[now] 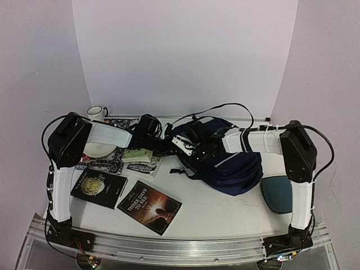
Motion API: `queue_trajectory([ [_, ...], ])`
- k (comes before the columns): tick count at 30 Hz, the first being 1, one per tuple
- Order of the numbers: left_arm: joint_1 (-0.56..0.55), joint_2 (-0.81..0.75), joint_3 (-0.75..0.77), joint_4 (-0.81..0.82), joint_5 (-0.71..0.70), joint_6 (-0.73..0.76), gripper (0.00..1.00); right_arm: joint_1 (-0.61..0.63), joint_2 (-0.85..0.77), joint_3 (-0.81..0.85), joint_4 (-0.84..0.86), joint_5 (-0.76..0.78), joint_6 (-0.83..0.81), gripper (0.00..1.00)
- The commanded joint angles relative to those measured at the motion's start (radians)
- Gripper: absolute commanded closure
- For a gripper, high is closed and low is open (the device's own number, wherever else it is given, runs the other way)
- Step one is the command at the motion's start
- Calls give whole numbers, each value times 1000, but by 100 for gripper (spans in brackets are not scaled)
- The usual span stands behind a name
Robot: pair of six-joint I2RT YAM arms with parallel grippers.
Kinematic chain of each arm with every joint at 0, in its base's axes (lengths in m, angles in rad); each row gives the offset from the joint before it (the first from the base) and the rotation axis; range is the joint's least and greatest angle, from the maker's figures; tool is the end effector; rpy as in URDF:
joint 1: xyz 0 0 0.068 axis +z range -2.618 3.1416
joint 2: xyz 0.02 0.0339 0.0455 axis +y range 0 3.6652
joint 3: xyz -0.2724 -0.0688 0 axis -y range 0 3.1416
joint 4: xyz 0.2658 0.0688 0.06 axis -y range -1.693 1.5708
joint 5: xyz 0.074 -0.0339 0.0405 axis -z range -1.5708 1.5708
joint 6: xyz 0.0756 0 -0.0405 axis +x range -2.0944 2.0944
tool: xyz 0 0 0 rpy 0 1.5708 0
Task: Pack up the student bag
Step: Pick up the second largest pocket of the bag from the student bag, then zip the student bag into the second largest pocket of the bag.
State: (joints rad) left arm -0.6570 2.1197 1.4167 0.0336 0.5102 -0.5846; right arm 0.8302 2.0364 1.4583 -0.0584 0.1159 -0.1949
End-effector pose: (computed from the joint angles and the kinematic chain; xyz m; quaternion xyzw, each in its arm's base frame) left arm 0.3840 -0.3428 0.1330 0.1414 0.8665 -0.4299 0.2107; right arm 0.3557 0.3761 0.1733 -0.4144 0.7896 0.0913 0.4432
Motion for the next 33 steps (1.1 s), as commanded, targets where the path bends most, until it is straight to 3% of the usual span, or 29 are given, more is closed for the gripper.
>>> queue_trajectory([
  [1, -10, -77, 4, 80, 23, 8, 100, -4, -77, -34, -34, 24, 13, 80],
  [6, -10, -77, -2, 79, 2, 16, 100, -3, -125, -62, -38, 9, 34, 91],
  [13, -8, -55, 3, 78, -10, 22, 100, -5, -183, -121, -46, -8, 49, 97],
  [20, 3, -28, 27, 66, 4, 25, 100, -4, -212, -174, -59, -84, 40, 91],
  [29, 2, -47, 9, 67, 72, 18, 100, -4, -156, -157, -49, 7, -23, 90],
  [33, 3, -57, 2, 66, 64, 24, 100, -4, -140, -141, -49, 17, -29, 100],
])
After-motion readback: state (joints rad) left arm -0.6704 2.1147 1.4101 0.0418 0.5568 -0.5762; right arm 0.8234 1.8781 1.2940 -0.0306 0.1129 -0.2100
